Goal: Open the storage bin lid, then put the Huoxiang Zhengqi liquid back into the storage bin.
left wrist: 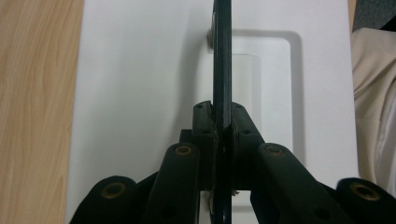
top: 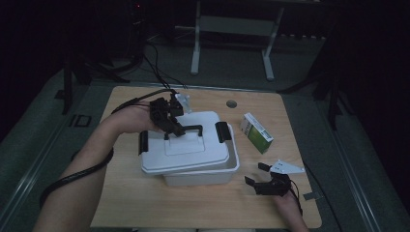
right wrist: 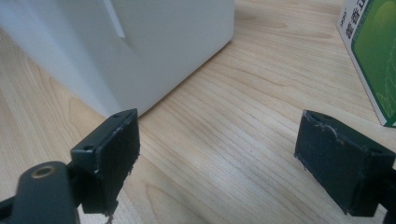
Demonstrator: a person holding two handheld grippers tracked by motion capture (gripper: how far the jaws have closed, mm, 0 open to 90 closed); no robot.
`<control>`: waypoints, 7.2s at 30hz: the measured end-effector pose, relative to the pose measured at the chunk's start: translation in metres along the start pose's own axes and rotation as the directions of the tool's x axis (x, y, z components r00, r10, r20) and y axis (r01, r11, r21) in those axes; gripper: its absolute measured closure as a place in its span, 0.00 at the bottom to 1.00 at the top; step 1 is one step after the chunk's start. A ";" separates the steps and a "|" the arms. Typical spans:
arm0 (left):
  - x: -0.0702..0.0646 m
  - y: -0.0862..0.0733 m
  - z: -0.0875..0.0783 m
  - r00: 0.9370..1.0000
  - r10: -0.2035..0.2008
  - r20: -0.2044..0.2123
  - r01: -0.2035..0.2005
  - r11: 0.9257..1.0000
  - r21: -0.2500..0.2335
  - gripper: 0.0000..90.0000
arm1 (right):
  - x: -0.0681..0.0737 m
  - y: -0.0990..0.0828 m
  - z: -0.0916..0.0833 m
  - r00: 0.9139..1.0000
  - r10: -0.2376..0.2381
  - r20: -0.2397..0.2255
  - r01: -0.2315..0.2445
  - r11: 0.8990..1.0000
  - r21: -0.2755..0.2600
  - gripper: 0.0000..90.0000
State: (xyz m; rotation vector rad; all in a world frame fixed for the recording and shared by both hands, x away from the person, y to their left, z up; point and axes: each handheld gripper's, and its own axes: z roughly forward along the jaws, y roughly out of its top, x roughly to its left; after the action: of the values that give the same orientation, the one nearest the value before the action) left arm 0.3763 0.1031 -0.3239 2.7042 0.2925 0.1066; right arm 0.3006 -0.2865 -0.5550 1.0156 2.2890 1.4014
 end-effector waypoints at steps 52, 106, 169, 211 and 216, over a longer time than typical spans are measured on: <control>-0.011 -0.238 -0.027 0.898 -0.426 -0.114 0.420 0.905 -0.074 0.93 | 0.003 0.001 0.002 1.000 -0.010 0.014 0.010 1.000 0.022 0.15; 0.014 -0.235 0.064 0.833 -0.537 -0.136 0.544 0.839 0.023 0.41 | 0.003 0.002 -0.006 0.999 0.033 -0.001 -0.033 0.999 -0.014 0.15; 0.010 -0.248 0.061 0.845 -0.510 -0.159 0.519 0.855 0.018 0.32 | -0.092 0.123 0.007 0.979 0.035 0.203 -0.066 0.986 0.150 0.36; 0.007 -0.251 0.068 0.856 -0.489 -0.167 0.504 0.861 0.069 0.31 | -0.106 0.152 0.076 0.983 -0.024 0.180 -0.082 0.827 0.557 0.62; 0.007 -0.252 0.068 0.857 -0.487 -0.169 0.504 0.861 0.072 0.31 | -0.107 0.154 0.083 0.985 -0.033 0.168 -0.078 0.789 0.609 0.64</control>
State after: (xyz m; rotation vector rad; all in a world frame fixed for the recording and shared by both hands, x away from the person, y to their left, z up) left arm 0.3441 0.3022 -0.4896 2.6377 1.0608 0.1367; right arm 0.4884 -0.2597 -0.4772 1.2745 2.6563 0.5127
